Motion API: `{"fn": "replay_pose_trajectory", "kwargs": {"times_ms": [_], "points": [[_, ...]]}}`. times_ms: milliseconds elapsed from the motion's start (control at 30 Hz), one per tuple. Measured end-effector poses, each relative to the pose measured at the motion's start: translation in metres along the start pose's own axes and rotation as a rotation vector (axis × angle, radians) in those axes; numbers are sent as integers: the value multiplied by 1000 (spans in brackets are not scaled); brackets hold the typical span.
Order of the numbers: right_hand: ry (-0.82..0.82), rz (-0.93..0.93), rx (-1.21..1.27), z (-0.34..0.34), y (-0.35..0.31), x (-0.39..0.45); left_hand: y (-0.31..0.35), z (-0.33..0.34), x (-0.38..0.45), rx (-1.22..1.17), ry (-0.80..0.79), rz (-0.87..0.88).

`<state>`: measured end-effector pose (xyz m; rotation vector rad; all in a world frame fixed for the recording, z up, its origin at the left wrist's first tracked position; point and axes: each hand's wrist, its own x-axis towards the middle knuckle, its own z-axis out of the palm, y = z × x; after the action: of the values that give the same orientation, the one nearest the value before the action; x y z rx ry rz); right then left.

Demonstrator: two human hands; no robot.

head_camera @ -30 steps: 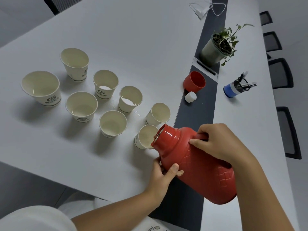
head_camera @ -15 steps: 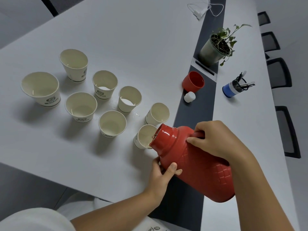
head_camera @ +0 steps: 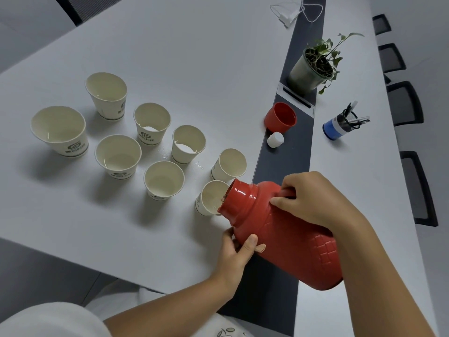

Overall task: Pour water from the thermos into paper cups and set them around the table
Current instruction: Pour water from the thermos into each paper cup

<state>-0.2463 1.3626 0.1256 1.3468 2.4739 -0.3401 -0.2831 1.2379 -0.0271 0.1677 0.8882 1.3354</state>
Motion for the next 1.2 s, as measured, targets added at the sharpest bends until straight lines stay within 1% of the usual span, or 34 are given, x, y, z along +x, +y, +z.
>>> {"fn": "replay_pose_trajectory", "kwargs": {"times_ms": [333, 433, 567, 733, 933, 1200], "points": [[20, -15, 13, 0, 3, -2, 1, 2, 1, 13, 4, -2], [14, -15, 56, 0, 7, -4, 2, 1, 0, 43, -1, 18], [5, -6, 140, 1, 17, -9, 4, -3, -1, 135, 12, 25], [28, 20, 255, 11, 34, -20, 10, -4, -3, 265, 4, 86], [120, 85, 526, 33, 58, -40, 16, -2, -2, 471, 13, 139], [410, 217, 1075, 75, 89, -68, 31, 16, 6, 762, -37, 230]]}}
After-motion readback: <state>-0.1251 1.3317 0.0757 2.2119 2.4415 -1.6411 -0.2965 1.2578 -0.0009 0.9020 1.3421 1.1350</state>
